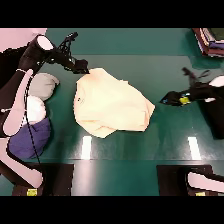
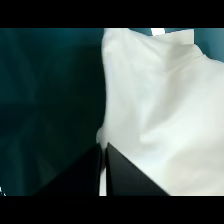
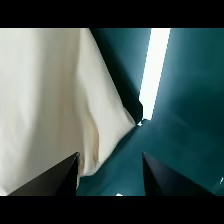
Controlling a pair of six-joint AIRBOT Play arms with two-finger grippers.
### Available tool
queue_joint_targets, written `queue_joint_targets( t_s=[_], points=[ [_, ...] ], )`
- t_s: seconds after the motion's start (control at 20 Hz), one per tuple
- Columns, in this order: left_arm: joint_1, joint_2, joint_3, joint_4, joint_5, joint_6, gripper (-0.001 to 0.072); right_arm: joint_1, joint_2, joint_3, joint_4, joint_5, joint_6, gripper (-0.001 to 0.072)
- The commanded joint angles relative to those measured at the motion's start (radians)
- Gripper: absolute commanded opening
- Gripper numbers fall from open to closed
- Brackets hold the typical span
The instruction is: Fold the shirts.
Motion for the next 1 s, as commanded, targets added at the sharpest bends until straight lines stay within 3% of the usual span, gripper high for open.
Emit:
queue_joint_targets(
  t_s=[0.0,0.2,0.25,0.35,0.6,0.95],
  points=[
    [0.001,0.005,0.019,0.017,-0.059,0.001,0.0024,0.122,-0.161,0.096,-0.015,-0.053,-0.002,0.0449],
    [0.001,0.005,0.019,0.025,-0.07,0.001,0.0024,0.185,-0.306,0.241,-0.023,0.019,-0.002,0.0419],
    [0.001,0.005,0.019,0.025,-0.072,0.001,0.0024,0.19,-0.33,0.267,-0.023,0.036,-0.002,0.0327],
    [0.001,0.005,0.02,0.025,-0.08,0.001,0.0023,0.191,-0.36,0.313,-0.023,0.061,-0.002,0.0017],
    [0.001,0.13,0.042,0.12,-0.085,-0.019,0.0022,0.111,-0.232,0.383,-0.023,0.069,0.033,0.0014],
    [0.001,0.555,0.151,0.192,-0.068,-0.018,0.0024,-0.112,0.179,0.582,-0.023,0.19,0.033,0.0014]
  ],
)
